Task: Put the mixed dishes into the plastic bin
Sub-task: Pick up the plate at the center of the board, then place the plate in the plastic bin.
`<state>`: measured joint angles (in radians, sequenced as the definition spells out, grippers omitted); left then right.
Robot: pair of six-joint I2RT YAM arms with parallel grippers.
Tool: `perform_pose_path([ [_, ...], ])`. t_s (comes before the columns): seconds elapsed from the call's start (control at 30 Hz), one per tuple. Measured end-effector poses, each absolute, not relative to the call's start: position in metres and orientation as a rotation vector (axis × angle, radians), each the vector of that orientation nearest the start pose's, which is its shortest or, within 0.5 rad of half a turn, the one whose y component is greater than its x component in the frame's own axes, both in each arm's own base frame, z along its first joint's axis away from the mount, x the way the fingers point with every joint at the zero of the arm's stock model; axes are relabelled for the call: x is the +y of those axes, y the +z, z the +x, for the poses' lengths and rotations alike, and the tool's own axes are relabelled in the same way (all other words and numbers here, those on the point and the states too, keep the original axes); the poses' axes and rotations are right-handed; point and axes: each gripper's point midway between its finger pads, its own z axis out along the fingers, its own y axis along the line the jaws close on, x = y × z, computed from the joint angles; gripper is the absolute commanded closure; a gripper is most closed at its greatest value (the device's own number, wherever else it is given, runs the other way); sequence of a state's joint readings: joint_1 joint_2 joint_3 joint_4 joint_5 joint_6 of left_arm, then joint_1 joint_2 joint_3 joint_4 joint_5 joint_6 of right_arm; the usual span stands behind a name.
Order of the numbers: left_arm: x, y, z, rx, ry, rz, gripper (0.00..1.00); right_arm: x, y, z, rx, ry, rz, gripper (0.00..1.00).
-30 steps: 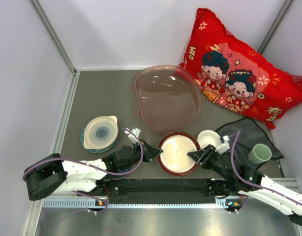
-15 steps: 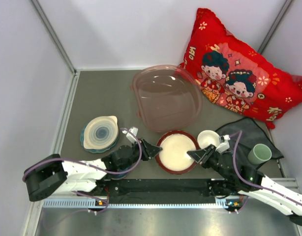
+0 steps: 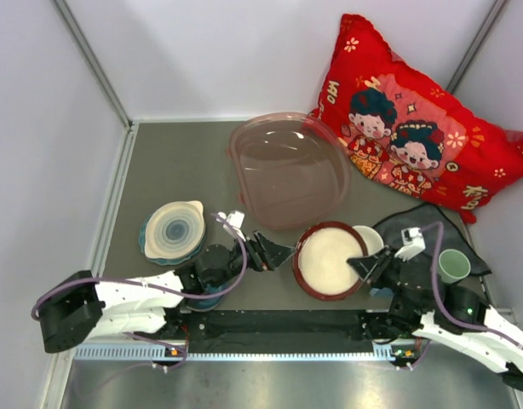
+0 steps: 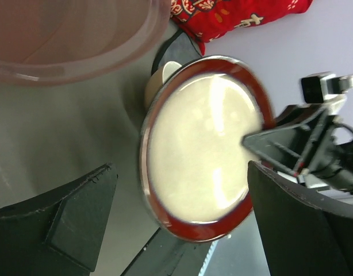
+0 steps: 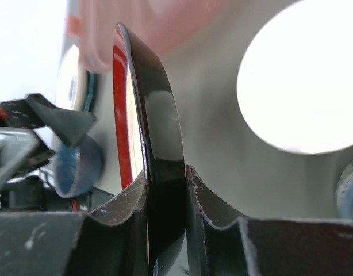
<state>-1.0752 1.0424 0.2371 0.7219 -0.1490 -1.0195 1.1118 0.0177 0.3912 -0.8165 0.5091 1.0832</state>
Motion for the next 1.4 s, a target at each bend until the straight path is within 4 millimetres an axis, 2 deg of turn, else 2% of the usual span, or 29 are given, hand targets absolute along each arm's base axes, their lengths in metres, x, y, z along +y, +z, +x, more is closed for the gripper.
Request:
perform_pose_path([
  [0.2,-0.326,0.188,0.169,1.896,-1.311,0.031,0.01,0.116,0.192,0.130,1.926,0.912,0.284,1.00],
  [0.3,-0.327,0.201,0.173,1.898,-1.252,0.080,0.01,0.117,0.210,0.136,1.894,0.878,0.247,1.00],
  [0.53,-0.305,0.208,0.176,1.927,-1.100,0.123,0.01,0.145,0.230,0.161,1.900,0.683,0.073,1.00],
  [0.6,-0.296,0.211,0.177,1.930,-1.064,0.123,0.01,0.151,0.242,0.171,1.877,0.647,0.049,1.00],
  [0.7,-0.284,0.221,0.177,1.919,-1.021,0.117,0.01,0.154,0.259,0.189,1.848,0.632,0.077,1.00],
  [0.8,-0.272,0.233,0.178,1.899,-0.984,0.109,0.01,0.152,0.268,0.216,1.830,0.631,0.157,1.00],
  [0.87,-0.265,0.239,0.179,1.888,-0.963,0.103,0.01,0.149,0.268,0.235,1.827,0.626,0.201,1.00],
  [0.97,-0.256,0.244,0.180,1.876,-0.931,0.097,0.01,0.157,0.262,0.261,1.862,0.636,0.214,1.00],
  [1.13,-0.244,0.243,0.181,1.878,-0.888,0.084,0.01,0.184,0.244,0.315,1.961,0.781,0.228,1.00],
  [1.27,-0.238,0.237,0.182,1.898,-0.844,0.081,0.01,0.196,0.235,0.364,1.978,0.897,0.277,1.00],
  [1.4,-0.233,0.235,0.182,1.907,-0.816,0.082,0.01,0.207,0.227,0.402,1.989,0.949,0.282,1.00],
])
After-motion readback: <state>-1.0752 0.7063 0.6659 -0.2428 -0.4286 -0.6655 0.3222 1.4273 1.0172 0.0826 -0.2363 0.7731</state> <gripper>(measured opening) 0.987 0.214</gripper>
